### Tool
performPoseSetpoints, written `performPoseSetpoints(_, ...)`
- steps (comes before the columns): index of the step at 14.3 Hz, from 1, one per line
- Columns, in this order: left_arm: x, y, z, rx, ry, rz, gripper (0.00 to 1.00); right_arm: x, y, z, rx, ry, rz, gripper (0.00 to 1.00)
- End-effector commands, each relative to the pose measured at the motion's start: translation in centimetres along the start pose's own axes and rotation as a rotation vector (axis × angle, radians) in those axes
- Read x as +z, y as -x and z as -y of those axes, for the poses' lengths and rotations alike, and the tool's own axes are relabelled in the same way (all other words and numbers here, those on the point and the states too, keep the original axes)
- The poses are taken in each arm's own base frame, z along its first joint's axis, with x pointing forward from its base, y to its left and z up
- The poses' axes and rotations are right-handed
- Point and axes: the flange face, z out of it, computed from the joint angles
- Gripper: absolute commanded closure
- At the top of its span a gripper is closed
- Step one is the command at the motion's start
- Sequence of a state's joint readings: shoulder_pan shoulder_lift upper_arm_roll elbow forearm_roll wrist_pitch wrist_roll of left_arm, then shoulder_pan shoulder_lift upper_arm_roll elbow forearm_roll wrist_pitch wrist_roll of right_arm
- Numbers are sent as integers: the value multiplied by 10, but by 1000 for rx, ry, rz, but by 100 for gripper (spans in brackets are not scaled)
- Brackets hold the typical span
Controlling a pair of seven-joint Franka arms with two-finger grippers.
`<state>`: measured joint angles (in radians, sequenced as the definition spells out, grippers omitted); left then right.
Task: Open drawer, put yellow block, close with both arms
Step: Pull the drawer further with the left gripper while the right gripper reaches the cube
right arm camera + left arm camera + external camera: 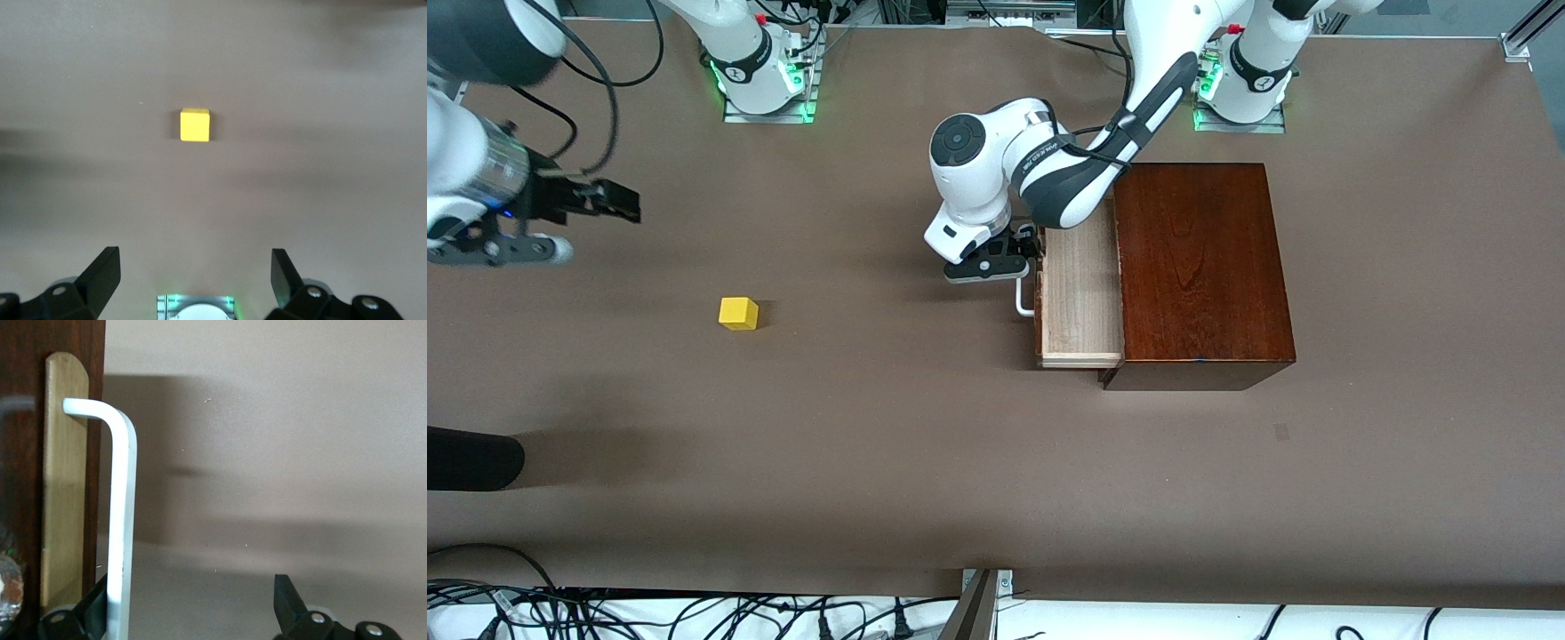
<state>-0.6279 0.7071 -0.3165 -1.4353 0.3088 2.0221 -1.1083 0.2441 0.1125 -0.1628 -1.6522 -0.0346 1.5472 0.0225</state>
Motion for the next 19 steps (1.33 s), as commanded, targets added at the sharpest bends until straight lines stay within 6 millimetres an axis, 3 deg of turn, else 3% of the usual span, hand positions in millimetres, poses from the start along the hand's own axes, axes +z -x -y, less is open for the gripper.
performPoseSetpoints(1,-2,20,-43,-27,106,21,0,40,-25,18,2,12,-1,0)
performPoseSetpoints(5,-4,18,-35,-8,75,6,0,108,-31,25,-12,7,-40,0)
performPoseSetpoints(8,-10,17,-19,-17,-15,40,0,146,-37,27,-11,4,-62,0)
performPoseSetpoints(10,-33,15,-11,-27,-19,46,0,165,-44,30,-13,8,-57,0)
performPoseSetpoints(14,-71,23,-2,-36,-27,71,0,211,-39,33,-3,-18,-98,0)
performPoseSetpoints(17,-115,9,28,-89,-13,98,0,252,-44,35,-3,-12,-145,0)
performPoseSetpoints(19,-148,-6,60,-124,-5,114,0,273,-48,35,-4,-7,-155,0)
